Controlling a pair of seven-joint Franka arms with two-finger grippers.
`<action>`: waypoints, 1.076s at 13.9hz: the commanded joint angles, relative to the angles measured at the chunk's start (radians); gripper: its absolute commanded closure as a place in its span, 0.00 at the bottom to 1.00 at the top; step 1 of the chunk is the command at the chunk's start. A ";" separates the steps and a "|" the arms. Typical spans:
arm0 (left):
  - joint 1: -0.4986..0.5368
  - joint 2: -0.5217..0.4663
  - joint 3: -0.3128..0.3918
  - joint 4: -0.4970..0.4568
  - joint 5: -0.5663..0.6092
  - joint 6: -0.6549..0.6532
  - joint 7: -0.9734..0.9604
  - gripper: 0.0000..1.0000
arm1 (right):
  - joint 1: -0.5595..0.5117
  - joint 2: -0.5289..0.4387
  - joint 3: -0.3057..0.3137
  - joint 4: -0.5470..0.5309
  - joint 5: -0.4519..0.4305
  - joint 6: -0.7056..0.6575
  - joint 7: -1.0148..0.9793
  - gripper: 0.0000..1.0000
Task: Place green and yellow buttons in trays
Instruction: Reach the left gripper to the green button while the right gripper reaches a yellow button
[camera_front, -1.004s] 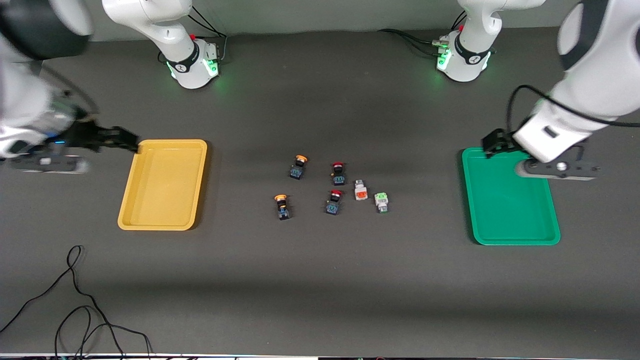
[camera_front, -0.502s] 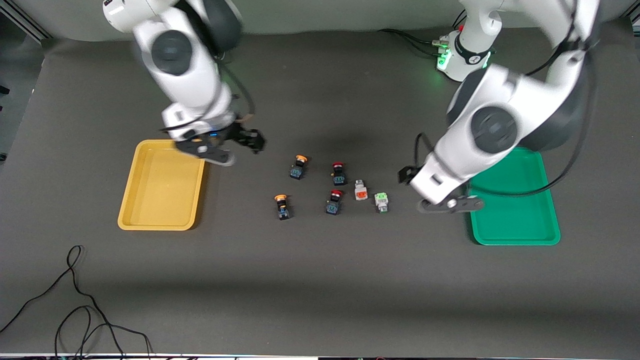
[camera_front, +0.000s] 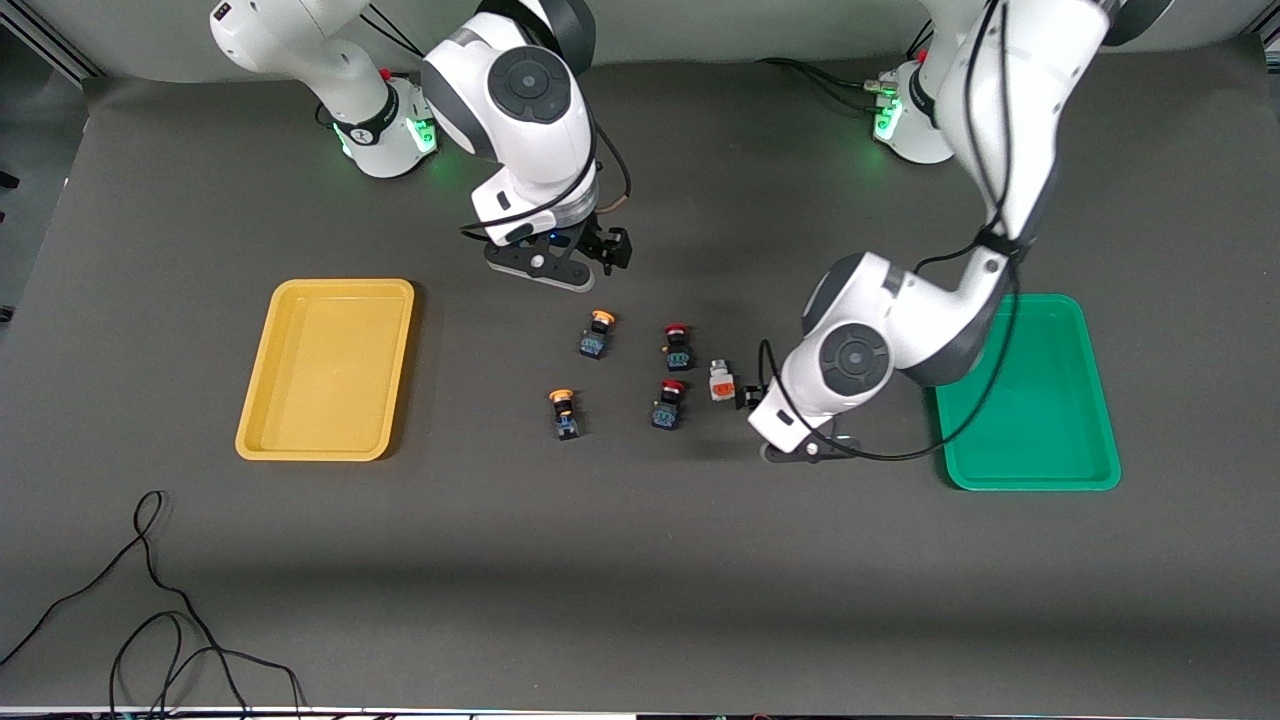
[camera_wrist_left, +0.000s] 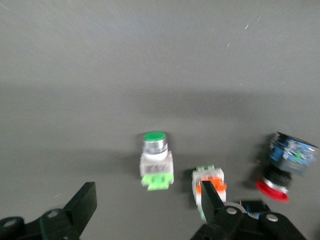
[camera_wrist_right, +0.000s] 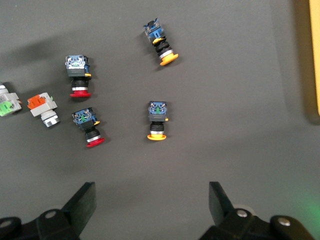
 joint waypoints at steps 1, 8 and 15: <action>-0.025 0.009 0.011 -0.104 0.014 0.134 -0.051 0.06 | 0.025 -0.024 -0.014 -0.135 -0.004 0.153 0.006 0.00; -0.040 0.015 0.014 -0.148 0.016 0.146 -0.076 0.19 | 0.015 0.158 -0.046 -0.295 -0.044 0.585 0.007 0.00; -0.031 0.015 0.017 -0.139 0.033 0.145 -0.074 1.00 | 0.019 0.288 -0.058 -0.278 -0.042 0.729 0.014 0.02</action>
